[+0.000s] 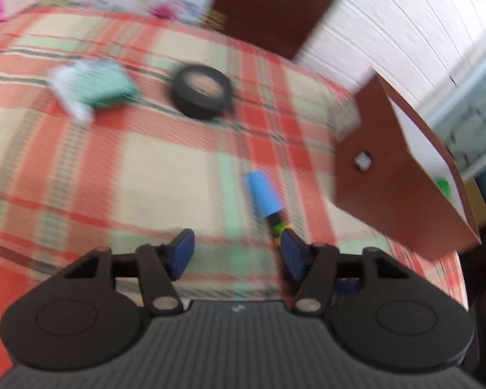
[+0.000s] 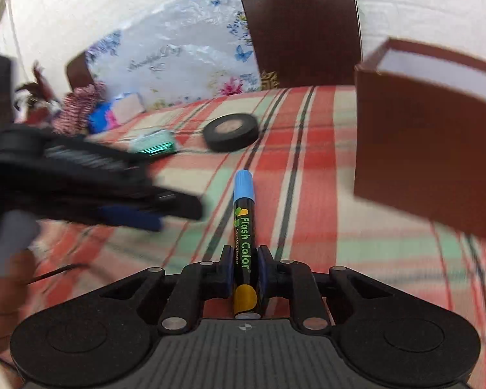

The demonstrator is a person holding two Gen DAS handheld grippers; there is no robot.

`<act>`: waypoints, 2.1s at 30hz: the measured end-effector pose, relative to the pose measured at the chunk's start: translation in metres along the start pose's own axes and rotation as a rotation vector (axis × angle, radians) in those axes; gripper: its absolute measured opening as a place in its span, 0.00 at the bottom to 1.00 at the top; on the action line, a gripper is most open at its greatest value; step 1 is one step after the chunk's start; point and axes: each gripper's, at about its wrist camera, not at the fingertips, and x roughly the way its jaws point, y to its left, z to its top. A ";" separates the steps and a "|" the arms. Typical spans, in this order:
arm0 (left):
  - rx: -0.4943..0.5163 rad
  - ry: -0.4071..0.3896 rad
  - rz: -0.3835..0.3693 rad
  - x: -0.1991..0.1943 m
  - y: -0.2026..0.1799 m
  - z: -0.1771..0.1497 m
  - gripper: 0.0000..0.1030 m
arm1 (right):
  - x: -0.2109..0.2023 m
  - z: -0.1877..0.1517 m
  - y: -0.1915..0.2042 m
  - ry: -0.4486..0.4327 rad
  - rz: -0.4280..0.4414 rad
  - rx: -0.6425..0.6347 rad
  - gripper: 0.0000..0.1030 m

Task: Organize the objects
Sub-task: 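Grasp the blue-capped yellow-green marker with the left gripper, then drop the marker into the brown box and open the left gripper, then grasp the black tape roll with the right gripper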

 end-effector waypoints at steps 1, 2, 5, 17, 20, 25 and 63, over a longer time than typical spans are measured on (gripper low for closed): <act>0.027 0.012 -0.007 0.005 -0.011 -0.004 0.59 | -0.008 -0.004 -0.004 -0.003 0.030 0.008 0.16; 0.065 0.014 0.000 0.008 -0.023 -0.007 0.57 | -0.016 -0.008 -0.005 -0.013 0.060 0.018 0.16; 0.127 0.029 -0.006 0.012 -0.047 -0.011 0.31 | -0.037 -0.010 -0.005 -0.092 0.048 -0.002 0.16; 0.458 -0.191 -0.120 -0.018 -0.185 0.070 0.22 | -0.095 0.045 -0.039 -0.495 -0.184 0.026 0.16; 0.517 -0.202 -0.134 -0.002 -0.213 0.084 0.22 | -0.090 0.062 -0.060 -0.527 -0.226 0.084 0.16; 0.615 -0.207 -0.009 0.036 -0.241 0.097 0.24 | -0.059 0.080 -0.089 -0.449 -0.224 0.175 0.17; 0.147 -0.388 0.315 -0.018 0.087 -0.002 0.47 | 0.135 0.077 0.086 -0.151 -0.188 -0.428 0.69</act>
